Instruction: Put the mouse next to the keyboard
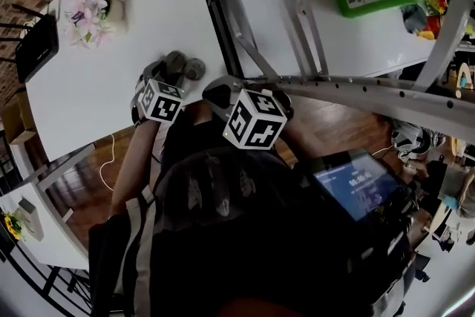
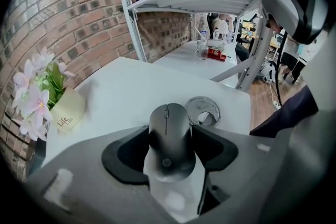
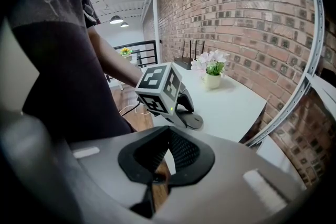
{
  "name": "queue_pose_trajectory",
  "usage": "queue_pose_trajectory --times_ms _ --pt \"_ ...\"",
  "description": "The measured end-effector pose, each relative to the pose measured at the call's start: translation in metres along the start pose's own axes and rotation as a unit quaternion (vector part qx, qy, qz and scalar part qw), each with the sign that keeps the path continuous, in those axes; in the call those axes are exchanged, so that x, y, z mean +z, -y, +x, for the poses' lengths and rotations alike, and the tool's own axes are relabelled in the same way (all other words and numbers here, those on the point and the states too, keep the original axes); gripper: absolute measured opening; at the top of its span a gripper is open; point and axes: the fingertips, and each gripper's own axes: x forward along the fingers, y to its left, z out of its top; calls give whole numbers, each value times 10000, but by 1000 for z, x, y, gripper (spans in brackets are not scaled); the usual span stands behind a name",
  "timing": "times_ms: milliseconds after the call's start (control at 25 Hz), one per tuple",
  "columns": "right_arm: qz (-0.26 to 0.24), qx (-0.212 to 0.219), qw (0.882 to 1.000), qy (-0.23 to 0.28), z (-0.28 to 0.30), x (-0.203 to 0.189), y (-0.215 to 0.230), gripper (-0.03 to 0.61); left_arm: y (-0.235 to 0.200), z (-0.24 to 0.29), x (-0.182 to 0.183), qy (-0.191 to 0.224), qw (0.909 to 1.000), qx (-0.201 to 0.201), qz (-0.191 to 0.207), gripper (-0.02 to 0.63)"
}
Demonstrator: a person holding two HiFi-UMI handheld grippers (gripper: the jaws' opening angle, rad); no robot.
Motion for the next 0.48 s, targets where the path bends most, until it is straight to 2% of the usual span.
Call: queue_pose_trajectory --times_ms 160,320,480 --pt "42 -17 10000 24 0 -1 -2 6 4 1 0 -148 9996 -10 255 264" --pt "116 11 9999 95 0 -1 -3 6 0 -2 -2 59 9999 27 125 268" --pt "321 121 9994 102 -1 -9 -6 6 3 1 2 24 10000 -15 75 267"
